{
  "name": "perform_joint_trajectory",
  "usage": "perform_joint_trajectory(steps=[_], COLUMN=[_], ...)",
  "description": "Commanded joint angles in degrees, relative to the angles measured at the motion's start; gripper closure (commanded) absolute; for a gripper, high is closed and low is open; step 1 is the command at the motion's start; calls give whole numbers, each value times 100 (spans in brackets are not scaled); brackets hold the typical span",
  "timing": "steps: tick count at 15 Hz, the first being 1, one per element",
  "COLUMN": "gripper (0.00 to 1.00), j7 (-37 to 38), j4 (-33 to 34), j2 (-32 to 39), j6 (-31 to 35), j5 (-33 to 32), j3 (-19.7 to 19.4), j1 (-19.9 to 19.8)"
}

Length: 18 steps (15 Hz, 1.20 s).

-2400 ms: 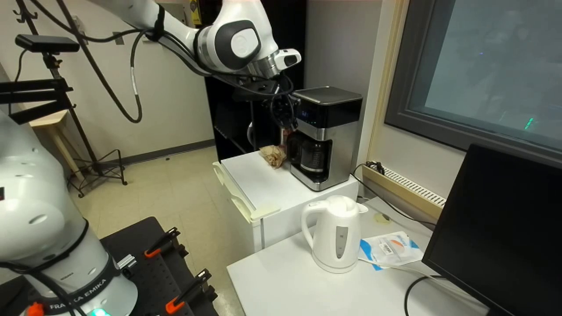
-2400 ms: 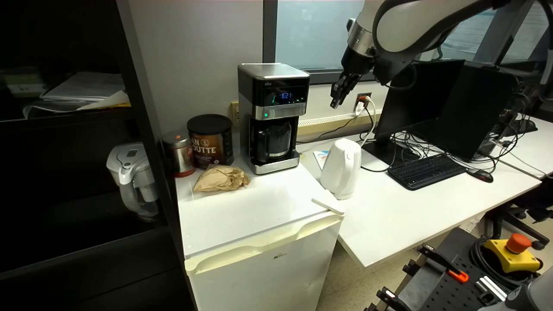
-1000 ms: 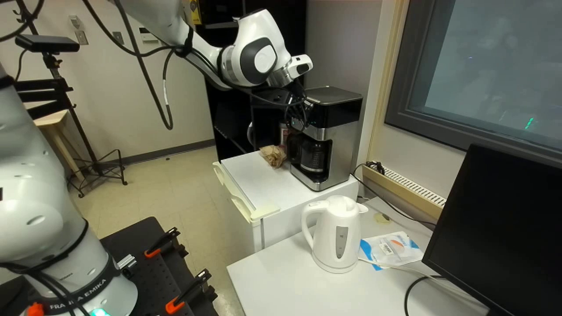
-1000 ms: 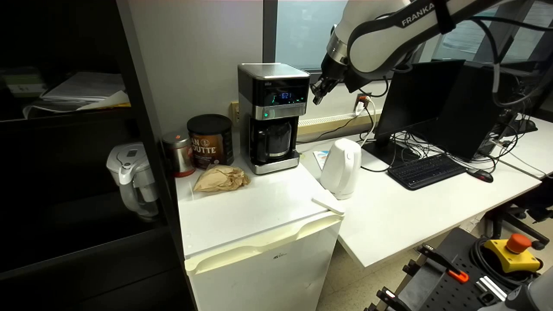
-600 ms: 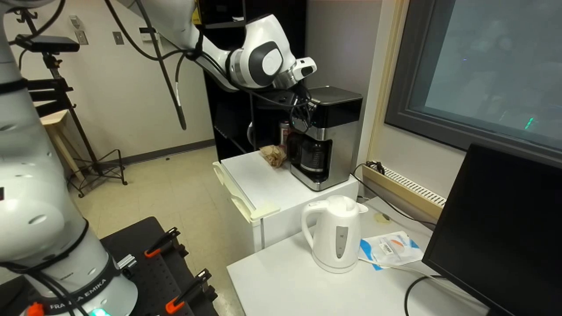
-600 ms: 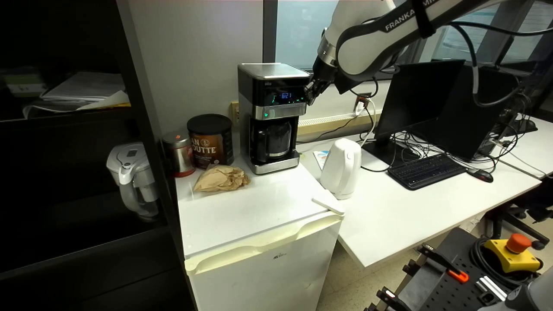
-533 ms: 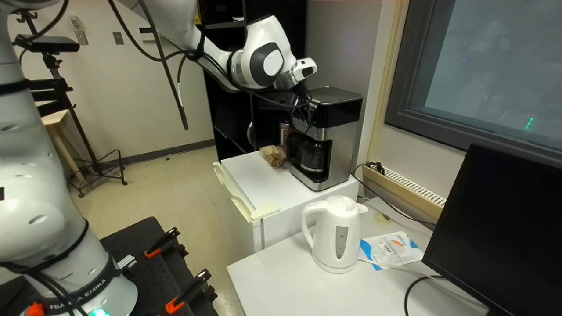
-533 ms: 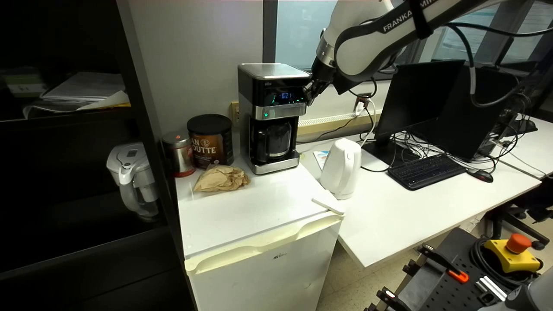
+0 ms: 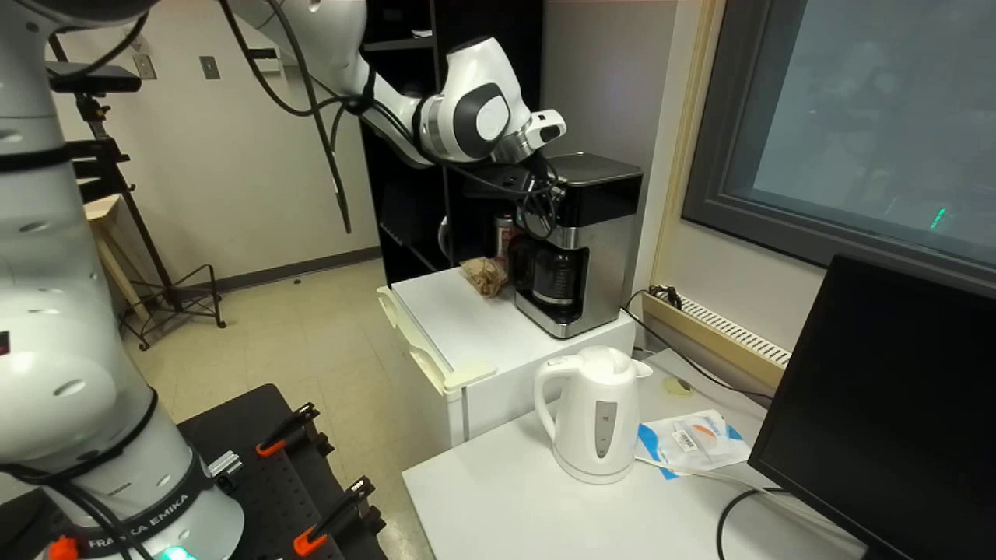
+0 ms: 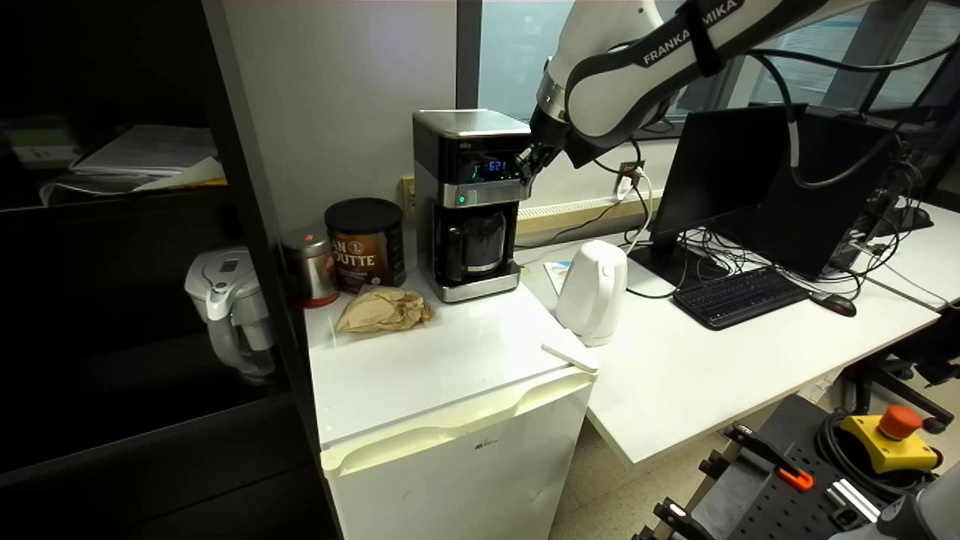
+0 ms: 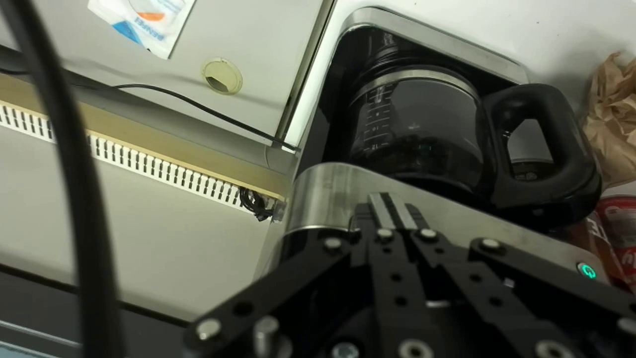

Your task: Press the coffee maker

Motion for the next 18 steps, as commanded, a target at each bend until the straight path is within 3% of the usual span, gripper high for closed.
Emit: perform_joint_trajectory(steps=[1, 8, 11, 18], gripper=[100, 100, 100, 100], j7=[123, 86, -33, -218], j4=[300, 279, -144, -1374], j2=[227, 246, -88, -1214], j6=[-159, -212, -74, -3], j5=[-18, 2, -132, -1164], j3=[-81, -97, -88, -8], j1=[120, 124, 147, 204])
